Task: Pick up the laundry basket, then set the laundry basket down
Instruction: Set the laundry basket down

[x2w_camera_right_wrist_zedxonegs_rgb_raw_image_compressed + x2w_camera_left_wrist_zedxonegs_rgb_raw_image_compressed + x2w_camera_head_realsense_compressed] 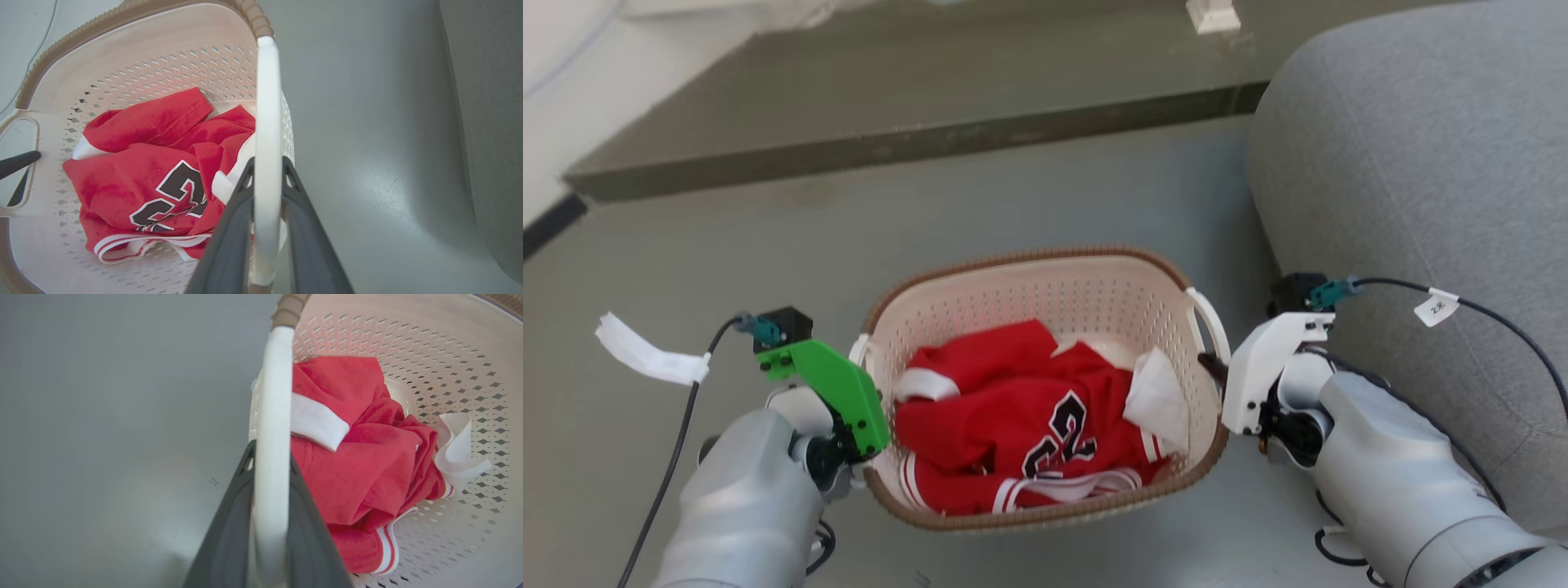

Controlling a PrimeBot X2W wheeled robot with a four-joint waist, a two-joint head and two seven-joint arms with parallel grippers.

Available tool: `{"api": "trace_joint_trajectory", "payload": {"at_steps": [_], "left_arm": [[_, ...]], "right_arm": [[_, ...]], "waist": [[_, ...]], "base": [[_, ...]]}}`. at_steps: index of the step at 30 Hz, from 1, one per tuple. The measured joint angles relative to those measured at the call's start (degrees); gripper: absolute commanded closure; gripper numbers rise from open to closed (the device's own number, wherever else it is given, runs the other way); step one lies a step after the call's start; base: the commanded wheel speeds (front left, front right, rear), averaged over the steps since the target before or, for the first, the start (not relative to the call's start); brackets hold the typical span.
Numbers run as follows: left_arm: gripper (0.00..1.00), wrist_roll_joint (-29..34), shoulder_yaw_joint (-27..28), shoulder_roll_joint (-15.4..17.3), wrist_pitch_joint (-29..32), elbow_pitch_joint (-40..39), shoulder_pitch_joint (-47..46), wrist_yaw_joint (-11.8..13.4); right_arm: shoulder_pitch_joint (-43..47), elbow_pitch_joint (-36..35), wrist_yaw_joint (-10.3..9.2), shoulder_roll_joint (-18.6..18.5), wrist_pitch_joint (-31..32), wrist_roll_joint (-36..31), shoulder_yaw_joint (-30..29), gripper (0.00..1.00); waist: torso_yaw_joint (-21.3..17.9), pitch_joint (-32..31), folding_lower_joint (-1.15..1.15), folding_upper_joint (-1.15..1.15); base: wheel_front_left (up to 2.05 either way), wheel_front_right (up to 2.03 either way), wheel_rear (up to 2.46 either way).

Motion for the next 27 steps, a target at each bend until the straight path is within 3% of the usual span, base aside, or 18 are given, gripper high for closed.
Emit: {"api": "trace_joint_trajectory", "payload": {"at_steps": [27], "left_arm": [[1.0, 5.1, -2.0, 0.3, -12.9, -4.7, -11.1, 3.5]], "right_arm": [[-11.4, -2.6, -1.75, -1.9, -12.9, -4.4, 1.1, 1.0]], "waist": [[1.9, 19.6, 0.01, 0.0]], "base": [[0.0, 0.0, 0.0]]}}
